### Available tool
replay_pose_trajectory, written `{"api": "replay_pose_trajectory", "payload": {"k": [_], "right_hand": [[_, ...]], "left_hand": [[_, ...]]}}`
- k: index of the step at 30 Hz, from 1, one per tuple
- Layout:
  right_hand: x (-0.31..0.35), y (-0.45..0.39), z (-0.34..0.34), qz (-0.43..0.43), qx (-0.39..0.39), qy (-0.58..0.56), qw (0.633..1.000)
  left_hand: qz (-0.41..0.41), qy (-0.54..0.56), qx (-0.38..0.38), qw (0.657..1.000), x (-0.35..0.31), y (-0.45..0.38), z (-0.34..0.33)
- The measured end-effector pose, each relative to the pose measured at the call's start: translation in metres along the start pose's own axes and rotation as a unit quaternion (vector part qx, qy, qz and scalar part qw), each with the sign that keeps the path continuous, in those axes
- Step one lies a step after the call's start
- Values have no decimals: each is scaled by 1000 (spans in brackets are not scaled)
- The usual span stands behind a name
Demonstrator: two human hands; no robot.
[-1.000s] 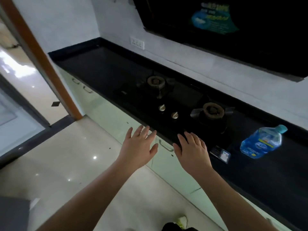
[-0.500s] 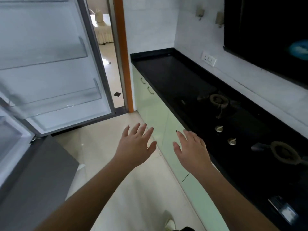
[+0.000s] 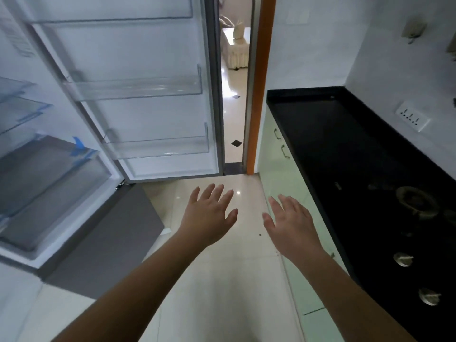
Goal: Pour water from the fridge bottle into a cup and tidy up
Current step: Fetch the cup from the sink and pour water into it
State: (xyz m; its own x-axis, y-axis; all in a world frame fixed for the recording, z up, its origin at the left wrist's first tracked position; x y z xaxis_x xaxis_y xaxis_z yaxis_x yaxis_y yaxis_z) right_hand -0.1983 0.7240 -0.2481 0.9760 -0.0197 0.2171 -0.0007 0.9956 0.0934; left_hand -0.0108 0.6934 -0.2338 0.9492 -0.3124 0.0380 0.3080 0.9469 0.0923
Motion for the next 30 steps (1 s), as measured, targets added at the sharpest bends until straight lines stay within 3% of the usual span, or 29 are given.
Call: {"api": "replay_pose_trajectory", "payload": {"k": [14, 23, 30], "right_hand": [[110, -111, 16, 113, -10, 22, 993], [179, -188, -13, 92, 5, 43, 995], [192, -225, -32, 74, 14, 25, 997]], "left_hand": [[96, 26, -52, 994, 118, -43, 23], [56, 63, -58, 995, 199, -95, -2], [13, 67, -43, 997, 234, -153, -32]]}}
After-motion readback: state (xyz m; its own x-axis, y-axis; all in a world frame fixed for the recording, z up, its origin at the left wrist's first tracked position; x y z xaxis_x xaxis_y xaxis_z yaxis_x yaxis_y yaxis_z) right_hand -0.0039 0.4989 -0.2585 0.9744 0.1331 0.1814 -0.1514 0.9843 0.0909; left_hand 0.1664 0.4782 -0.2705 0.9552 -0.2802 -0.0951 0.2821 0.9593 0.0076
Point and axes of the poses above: each hand's wrist, its own y-axis away from the middle knuckle, its own z-axis out of the back of the hand, x = y × z, the point moved 4 cm from there along -y, towards the middle knuckle, and after that the axes turned 1 degree about -y, right-handed, at the moved point
